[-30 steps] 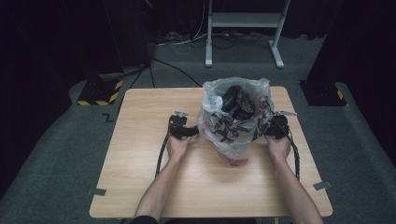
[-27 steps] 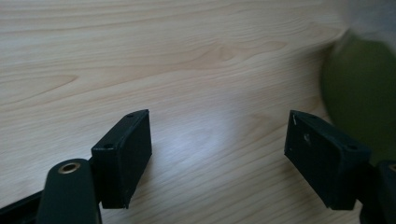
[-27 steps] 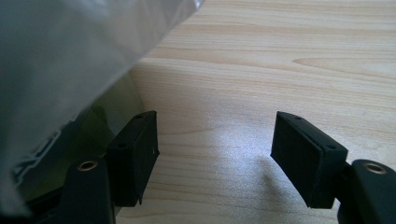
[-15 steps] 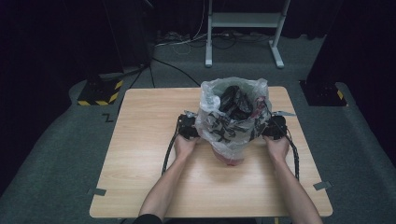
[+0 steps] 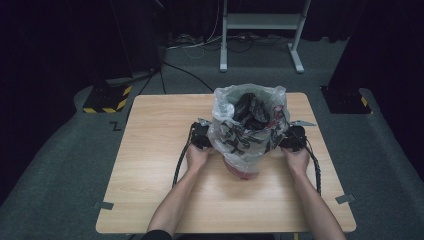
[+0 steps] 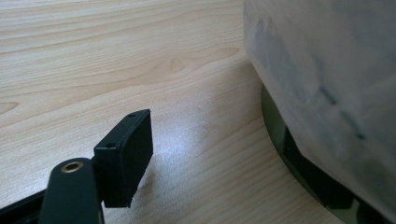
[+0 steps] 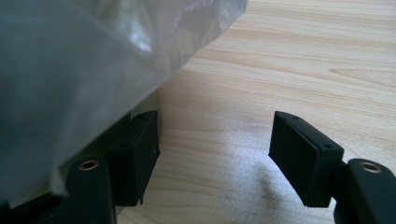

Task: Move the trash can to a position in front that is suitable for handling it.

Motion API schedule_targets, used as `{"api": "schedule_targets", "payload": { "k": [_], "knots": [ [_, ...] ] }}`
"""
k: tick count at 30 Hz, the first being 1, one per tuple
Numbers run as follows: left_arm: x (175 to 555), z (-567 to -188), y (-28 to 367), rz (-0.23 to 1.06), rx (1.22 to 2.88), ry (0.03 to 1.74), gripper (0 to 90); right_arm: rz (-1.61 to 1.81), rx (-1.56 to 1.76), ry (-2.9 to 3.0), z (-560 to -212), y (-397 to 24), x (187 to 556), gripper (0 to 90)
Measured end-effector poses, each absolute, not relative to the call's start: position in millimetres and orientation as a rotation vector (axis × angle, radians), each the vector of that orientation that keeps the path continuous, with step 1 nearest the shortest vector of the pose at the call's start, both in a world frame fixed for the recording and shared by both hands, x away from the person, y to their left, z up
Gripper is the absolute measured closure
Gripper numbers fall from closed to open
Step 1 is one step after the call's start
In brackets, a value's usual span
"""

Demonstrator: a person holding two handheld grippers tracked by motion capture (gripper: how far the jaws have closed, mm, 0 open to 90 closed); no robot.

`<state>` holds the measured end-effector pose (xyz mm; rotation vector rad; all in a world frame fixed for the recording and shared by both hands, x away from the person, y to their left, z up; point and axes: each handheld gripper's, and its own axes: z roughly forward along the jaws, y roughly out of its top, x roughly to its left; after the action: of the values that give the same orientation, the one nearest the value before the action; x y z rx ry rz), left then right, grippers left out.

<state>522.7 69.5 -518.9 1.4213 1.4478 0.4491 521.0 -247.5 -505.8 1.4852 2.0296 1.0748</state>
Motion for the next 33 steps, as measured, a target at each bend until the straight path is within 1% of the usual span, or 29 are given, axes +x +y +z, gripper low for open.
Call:
{"api": "schedule_targets", "payload": {
  "k": [11,24,26,29,31,33],
  "knots": [
    [502.8,-520.2,73.3,0.464,1.451,1.424,25.1,1.124,1.451,2.054,-510.3,-247.5,500.6,32.8],
    [488.4,-519.7,76.4,0.482,1.479,1.416,26.7,1.143,1.449,2.07,-516.5,-244.1,482.8,33.4],
    [488.3,-519.6,77.5,0.471,1.469,1.43,25.3,1.136,1.435,2.073,-516.4,-243.3,480.6,32.7],
    [489.4,-520.7,84.2,0.432,1.48,1.466,18.4,1.115,1.45,2.082,-518.9,-243.7,479.6,27.3],
    [488.5,-522.3,89.9,0.465,1.496,1.484,18.0,1.058,1.458,2.08,-522.8,-245.2,478.8,27.4],
    [485.2,-522.9,99.0,0.501,1.49,1.492,19.5,1.036,1.467,2.048,-522.3,-248.0,477.2,27.6]
  ]
}}
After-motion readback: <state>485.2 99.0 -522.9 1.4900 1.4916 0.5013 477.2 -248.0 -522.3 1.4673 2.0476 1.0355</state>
